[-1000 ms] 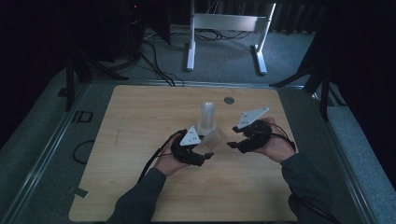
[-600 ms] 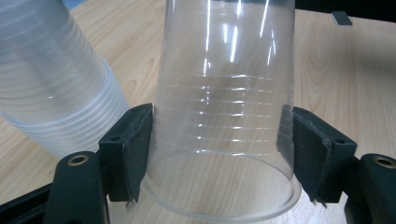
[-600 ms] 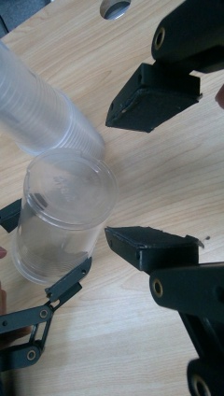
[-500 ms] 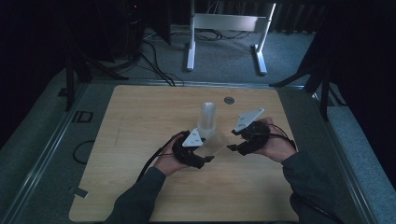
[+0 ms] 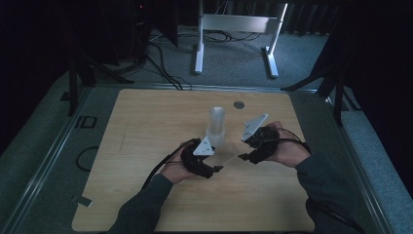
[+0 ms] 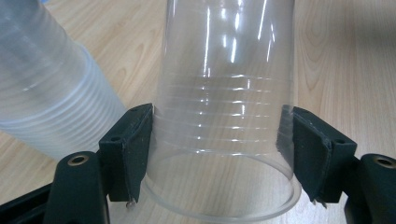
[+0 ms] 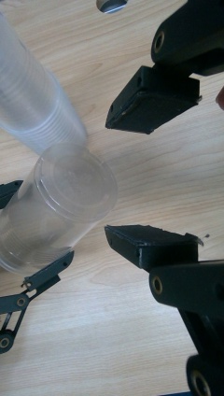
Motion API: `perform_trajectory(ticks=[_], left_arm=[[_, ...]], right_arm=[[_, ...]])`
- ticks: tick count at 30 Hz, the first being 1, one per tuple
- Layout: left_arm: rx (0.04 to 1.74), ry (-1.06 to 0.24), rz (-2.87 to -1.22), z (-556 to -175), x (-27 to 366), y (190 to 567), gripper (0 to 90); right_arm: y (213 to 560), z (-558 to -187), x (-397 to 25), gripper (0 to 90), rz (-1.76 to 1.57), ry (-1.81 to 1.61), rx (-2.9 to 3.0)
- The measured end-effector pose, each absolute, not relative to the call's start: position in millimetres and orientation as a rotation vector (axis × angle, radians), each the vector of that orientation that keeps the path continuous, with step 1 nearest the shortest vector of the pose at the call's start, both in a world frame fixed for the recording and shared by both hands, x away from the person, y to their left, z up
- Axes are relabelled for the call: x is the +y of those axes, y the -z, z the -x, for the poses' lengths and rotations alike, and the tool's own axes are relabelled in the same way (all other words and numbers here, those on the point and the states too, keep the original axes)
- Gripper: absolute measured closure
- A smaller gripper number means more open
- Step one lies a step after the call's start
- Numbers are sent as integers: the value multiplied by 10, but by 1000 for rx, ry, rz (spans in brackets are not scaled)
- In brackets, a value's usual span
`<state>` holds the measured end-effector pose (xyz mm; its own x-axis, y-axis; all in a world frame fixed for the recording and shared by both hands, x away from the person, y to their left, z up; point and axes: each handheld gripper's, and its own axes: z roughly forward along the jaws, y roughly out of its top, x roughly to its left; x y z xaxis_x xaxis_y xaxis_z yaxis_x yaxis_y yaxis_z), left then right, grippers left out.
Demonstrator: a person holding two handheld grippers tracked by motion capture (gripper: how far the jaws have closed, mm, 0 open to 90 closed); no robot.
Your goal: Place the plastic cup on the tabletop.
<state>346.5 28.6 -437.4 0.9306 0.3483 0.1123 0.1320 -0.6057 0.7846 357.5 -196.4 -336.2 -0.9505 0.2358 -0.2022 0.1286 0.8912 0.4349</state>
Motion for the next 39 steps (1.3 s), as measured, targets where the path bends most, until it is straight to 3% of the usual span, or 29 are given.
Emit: perform_trajectory(ticks=[30, 39], left_arm=[[249, -361, -2337, -3408, 160, 4439, 284], [226, -393, -2356, -3387, 124, 4436, 284]], right_arm=[[3412, -3557, -1729, 420, -133, -252, 2937], [3429, -3573, -1656, 383, -110, -181, 2984]])
